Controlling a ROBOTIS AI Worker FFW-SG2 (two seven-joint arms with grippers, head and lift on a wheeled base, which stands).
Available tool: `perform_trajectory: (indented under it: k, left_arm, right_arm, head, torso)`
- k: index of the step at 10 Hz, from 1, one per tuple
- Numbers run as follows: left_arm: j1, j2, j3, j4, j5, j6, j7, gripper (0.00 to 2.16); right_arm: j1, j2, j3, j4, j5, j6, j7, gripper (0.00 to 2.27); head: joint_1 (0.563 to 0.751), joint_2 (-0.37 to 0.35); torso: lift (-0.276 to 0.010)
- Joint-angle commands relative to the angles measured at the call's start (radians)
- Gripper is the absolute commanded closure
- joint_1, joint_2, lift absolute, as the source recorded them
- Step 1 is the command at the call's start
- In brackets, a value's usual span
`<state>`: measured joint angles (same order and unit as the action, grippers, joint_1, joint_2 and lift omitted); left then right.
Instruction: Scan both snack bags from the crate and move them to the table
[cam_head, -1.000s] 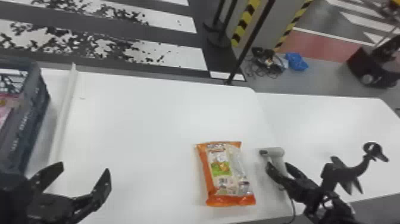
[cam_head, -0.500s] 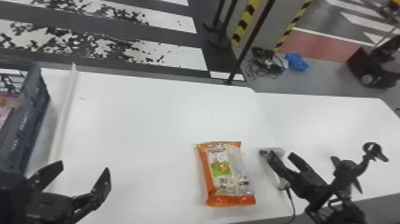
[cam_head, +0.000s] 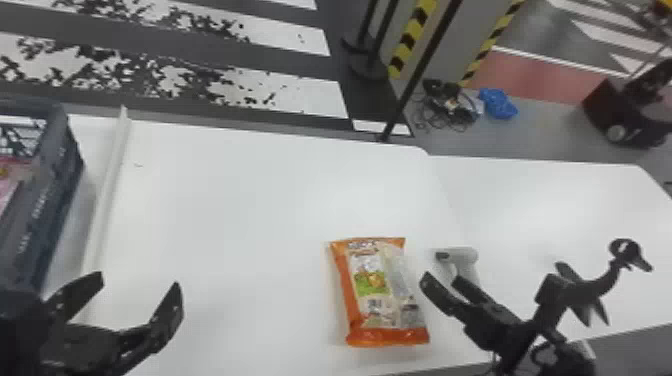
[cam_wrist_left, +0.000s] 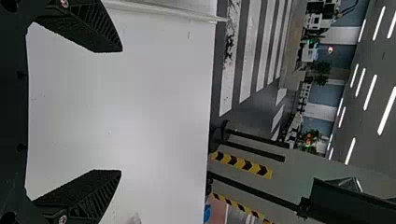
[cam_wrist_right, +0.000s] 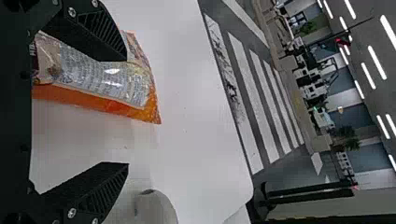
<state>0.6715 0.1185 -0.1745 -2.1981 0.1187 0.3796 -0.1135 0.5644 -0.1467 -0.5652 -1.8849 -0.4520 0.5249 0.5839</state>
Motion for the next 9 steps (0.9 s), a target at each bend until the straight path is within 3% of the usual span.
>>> perform_trajectory:
  k: [1, 2, 5, 8, 9]
  left_arm:
    - [-0.006, 0.003, 0.003, 0.005, 0.003, 0.003, -0.002, 0.06]
    - [-0.015, 0.004, 0.003, 0.009, 0.007, 0.003, -0.003, 0.06]
    - [-0.026, 0.009, 0.001, 0.011, 0.013, 0.006, -0.006, 0.06]
    - [-0.027, 0.012, 0.004, 0.012, 0.015, 0.009, -0.008, 0.06]
    - [-0.026, 0.012, 0.007, 0.014, 0.015, 0.012, -0.008, 0.06]
  right_arm:
    - [-0.011, 0.001, -0.015, -0.037, 0.004, 0.220, 0.040, 0.13]
    - [-0.031, -0.011, -0.022, -0.045, 0.006, 0.300, 0.083, 0.13]
    - [-0.072, -0.025, 0.007, -0.025, 0.088, 0.294, 0.102, 0.13]
    - [-0.133, -0.097, 0.113, 0.079, 0.174, 0.248, 0.102, 0.12]
    - [-0.144, -0.114, 0.139, 0.102, 0.182, 0.248, 0.125, 0.24]
  head:
    - [0.695, -0.350]
    - [0.695, -0.350]
    - [0.695, -0.350]
    - [0.695, -0.350]
    - [0.695, -0.350]
  torso:
    - [-0.087]
    - [-0.087]
    - [-0.087]
    - [-0.087]
    - [-0.087]
